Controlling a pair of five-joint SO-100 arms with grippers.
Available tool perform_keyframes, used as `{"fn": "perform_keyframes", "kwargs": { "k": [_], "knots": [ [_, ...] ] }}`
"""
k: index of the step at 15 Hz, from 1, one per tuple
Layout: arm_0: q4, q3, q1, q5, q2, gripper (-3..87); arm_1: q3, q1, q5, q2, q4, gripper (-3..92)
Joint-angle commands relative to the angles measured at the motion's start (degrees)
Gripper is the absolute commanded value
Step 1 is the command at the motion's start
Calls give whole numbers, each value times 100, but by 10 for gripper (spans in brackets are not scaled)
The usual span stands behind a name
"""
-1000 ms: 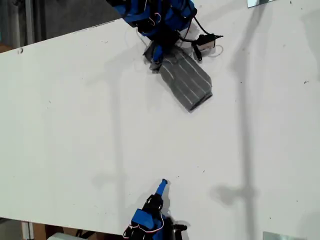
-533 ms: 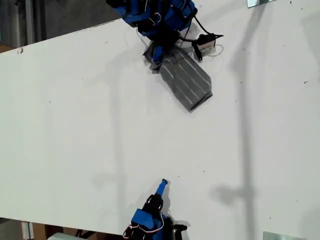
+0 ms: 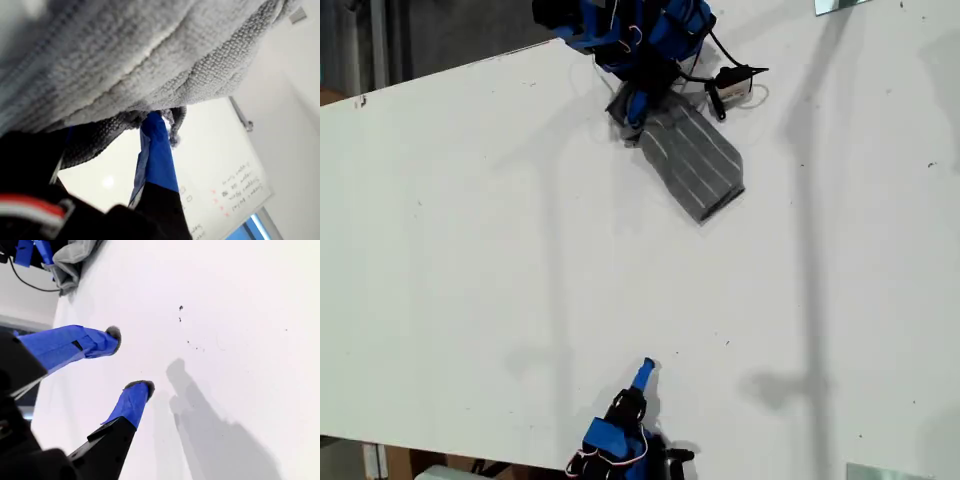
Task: Grasp corners of a square towel and fold twice.
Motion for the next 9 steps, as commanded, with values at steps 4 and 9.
{"fn": "perform_keyframes", "kwargs": {
  "k": [4,9],
  "knots": [
    [-88,26,-35,44,26,172,-105,211,26,-378,-88,227],
    [-88,26,-35,44,26,172,-211,272,-18,-686,-62,227]
  ]
}}
